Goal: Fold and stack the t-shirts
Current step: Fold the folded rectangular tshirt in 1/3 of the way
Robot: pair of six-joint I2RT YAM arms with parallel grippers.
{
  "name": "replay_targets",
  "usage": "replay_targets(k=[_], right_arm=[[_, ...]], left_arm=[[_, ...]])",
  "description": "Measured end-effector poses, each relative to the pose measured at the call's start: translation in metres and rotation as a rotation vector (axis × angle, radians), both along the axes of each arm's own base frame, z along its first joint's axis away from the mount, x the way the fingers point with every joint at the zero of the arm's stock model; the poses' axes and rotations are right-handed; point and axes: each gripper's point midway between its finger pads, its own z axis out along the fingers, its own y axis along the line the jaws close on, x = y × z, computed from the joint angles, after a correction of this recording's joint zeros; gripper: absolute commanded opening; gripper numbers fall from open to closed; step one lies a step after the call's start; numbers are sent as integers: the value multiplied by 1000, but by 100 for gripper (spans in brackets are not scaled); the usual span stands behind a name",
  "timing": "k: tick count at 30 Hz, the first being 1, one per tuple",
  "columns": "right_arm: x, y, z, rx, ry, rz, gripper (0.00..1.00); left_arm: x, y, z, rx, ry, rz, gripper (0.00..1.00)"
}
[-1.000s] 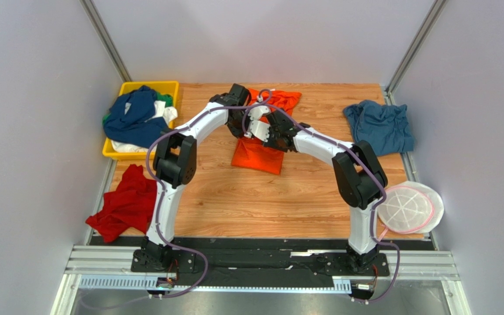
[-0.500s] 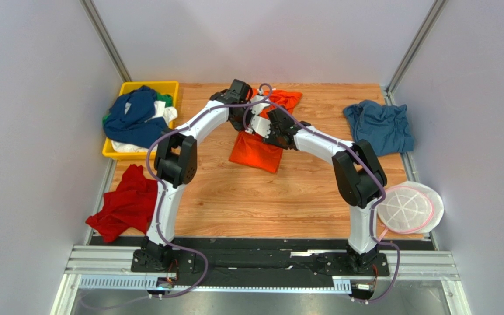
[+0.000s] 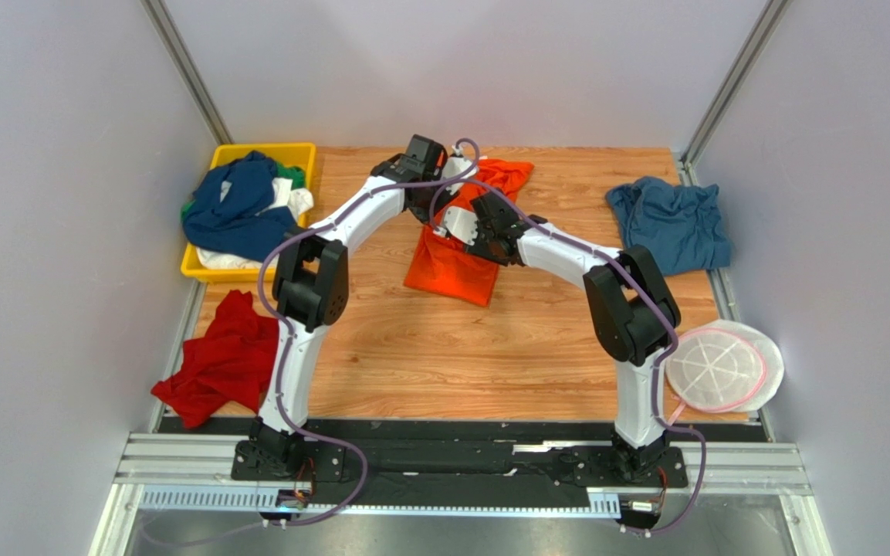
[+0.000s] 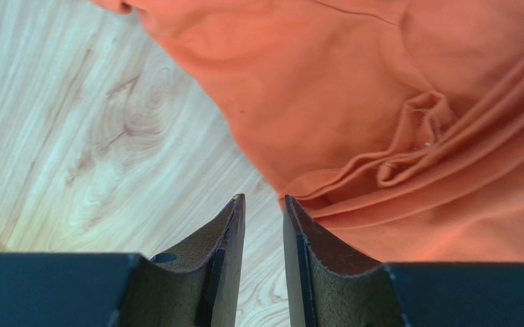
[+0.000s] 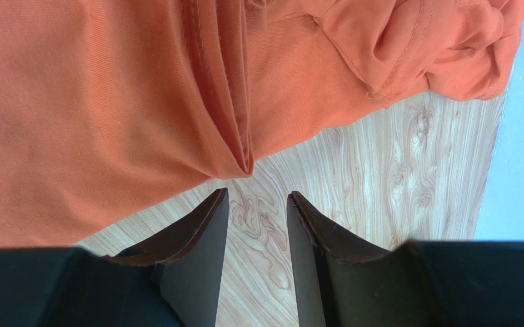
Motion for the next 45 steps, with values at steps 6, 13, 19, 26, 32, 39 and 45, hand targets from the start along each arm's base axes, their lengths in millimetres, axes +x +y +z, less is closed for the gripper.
replay_targets(k=[6,13,19,26,32,39,45], right_arm=[[-1,0,-1,5,3,-7,42],[-1,0,-1,8,3,-11,42],[-1,0,-1,10,3,-13,42],[3,3,-9,6,10,-12,41],[5,5,-15,1,18,-11,41],[6,5,-17,-2,20,-12,41],[7,4,-18,-8,14,-18,41]], left_arm=[[-3,7,-1,11,-13,28,36],[-18,10,2,1,8,18,37],[-22,8,0,-9,22,7,37],[-25,8,-4,-15,35,6,37],[-24,11,-6,-21,44,11,37],[-20,5,-9,-42,52,4,37],[-19,-1,-12,-63,66,-1,37]])
